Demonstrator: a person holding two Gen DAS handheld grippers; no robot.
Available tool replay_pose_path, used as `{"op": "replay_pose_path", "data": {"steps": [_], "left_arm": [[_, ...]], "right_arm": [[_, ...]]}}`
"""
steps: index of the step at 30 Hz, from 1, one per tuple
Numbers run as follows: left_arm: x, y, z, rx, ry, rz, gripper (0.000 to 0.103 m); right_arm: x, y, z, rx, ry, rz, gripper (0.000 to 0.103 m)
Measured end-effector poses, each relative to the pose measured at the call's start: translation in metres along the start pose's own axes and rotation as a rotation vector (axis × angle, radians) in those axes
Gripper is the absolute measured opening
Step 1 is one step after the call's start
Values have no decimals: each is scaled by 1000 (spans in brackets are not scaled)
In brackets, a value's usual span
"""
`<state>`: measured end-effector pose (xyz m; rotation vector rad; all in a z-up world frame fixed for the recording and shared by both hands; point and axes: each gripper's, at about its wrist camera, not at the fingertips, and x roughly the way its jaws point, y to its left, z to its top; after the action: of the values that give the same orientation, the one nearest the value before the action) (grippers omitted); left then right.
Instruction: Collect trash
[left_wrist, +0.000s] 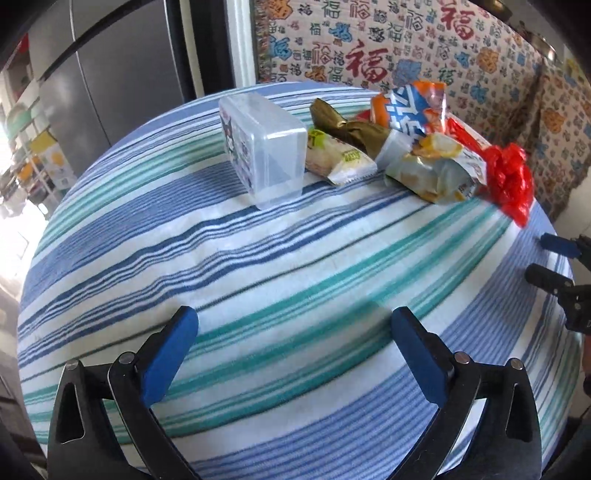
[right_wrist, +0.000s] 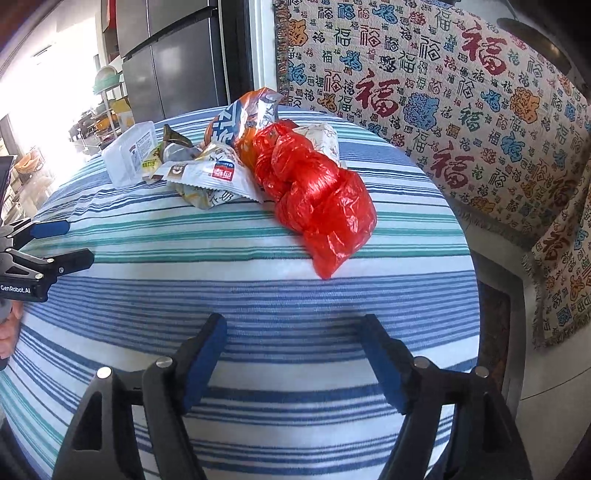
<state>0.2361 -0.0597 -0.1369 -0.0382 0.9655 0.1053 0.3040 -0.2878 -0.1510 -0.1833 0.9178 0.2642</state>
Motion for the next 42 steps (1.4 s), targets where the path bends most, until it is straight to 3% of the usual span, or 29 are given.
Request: {"op": "replay_pose_path", "data": {"steps": [11,13,17,19,20,21,22,23,24,26,31,39,41,42], "left_arm": [[35,9,54,-112,-17,83,100],[34,15,56,-132,-43,97,86],[35,18,61,-120,-59,84,72],[34,16,62,-100,-69,58,51],[33,15,63,-88,-75,48,42],[32,14,62,-71,-77,49,40],[31,13,61,-53,-75,44,39],[30,14,60,-39,-74,37,39],[28,14,57,-20,-73,35,38],[21,18,49,12,-73,30,36],[-1,33,22,58,-46,-50,36],[-28,54,-13,78,-48,-99,36],[-29,57,-15,75,-53,-114,38],[-29,58,-15,73,-50,-125,45]], "right_arm": [[19,-9,22,5,-2,1,92],[24,-13,29,15,8,-6,93],[35,-14,38,32,17,-16,99],[39,-14,43,41,16,-28,100],[41,-13,45,49,14,-39,98],[42,-13,46,55,9,-46,97],[41,-11,47,55,-8,-42,86],[41,-11,47,55,-8,-42,59],[39,-11,48,50,-24,-36,51],[37,-8,46,42,-31,-36,47],[24,-1,35,46,-21,3,43],[-10,41,-5,11,-21,43,43],[-11,51,-10,-16,-24,32,47],[-11,56,-12,-28,-28,17,48]]}}
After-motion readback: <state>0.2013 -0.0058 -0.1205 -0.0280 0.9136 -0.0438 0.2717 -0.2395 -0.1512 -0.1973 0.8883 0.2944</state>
